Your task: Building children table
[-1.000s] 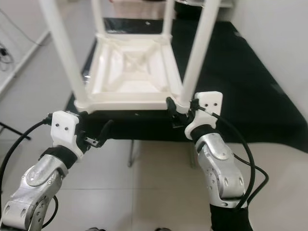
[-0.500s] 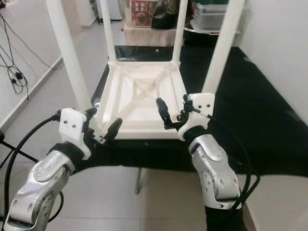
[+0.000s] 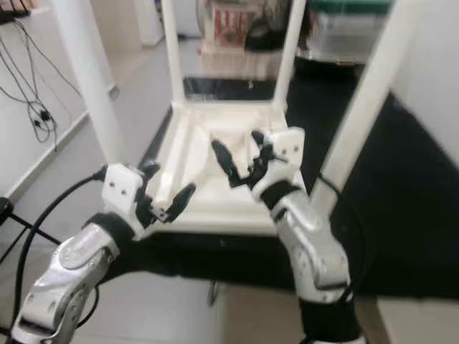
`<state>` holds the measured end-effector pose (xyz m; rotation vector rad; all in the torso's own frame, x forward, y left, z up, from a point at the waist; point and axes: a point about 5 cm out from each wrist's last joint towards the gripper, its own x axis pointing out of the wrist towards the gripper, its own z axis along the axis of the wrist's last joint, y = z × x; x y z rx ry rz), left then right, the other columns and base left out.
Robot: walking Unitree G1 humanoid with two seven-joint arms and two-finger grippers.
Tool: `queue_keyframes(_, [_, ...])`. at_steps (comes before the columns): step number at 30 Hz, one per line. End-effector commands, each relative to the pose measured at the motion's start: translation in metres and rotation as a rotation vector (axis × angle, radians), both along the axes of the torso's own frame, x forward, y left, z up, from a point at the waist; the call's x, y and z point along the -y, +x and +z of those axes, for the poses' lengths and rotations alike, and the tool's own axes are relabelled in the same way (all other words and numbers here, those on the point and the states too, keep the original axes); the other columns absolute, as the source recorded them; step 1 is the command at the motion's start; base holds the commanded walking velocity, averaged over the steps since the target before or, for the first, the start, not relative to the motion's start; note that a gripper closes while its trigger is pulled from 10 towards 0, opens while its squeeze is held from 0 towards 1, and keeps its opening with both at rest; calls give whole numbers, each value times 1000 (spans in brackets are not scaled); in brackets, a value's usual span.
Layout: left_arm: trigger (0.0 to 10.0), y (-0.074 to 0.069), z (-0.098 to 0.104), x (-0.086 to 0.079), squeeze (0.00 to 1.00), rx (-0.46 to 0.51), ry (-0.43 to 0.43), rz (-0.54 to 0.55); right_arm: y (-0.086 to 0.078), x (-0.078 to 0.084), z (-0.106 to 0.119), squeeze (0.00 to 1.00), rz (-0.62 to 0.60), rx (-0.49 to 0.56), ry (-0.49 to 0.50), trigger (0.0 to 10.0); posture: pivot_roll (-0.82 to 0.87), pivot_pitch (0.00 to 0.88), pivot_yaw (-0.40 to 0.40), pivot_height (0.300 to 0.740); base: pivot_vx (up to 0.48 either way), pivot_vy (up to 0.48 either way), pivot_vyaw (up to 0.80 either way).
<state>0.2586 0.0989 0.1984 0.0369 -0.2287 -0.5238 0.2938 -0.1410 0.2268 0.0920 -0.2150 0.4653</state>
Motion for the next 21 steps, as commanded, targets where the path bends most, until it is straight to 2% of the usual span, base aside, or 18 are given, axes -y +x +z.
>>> queue_keyframes(1, [10000, 0, 1, 2, 0, -6, -25, 5, -3, 0, 0, 0, 25, 1, -6, 10000, -19, 44, -5, 740, 0, 0, 0])
queue_keyframes(9, [10000, 2, -5, 0, 0, -17, -14, 42, -7, -3, 7, 0, 67, 30, -24, 10000, -24, 47, -5, 740, 0, 0, 0])
queue_keyframes(16, [10000, 4, -10, -1, 0, -28, -10, 74, -14, 3, 48, 0, 127, 170, 1, 10000, -37, 56, 1, 740, 0, 0, 0])
queue_keyframes(18, [10000, 5, -11, -2, 0, -33, -9, 84, -15, 4, 53, 0, 137, 190, -4, 10000, -37, 56, 1, 740, 0, 0, 0])
queue_keyframes(21, [10000, 7, -17, -8, 0, -53, 5, 138, -13, 15, 65, 0, 76, 239, -1, 10000, -35, 60, -1, 740, 0, 0, 0])
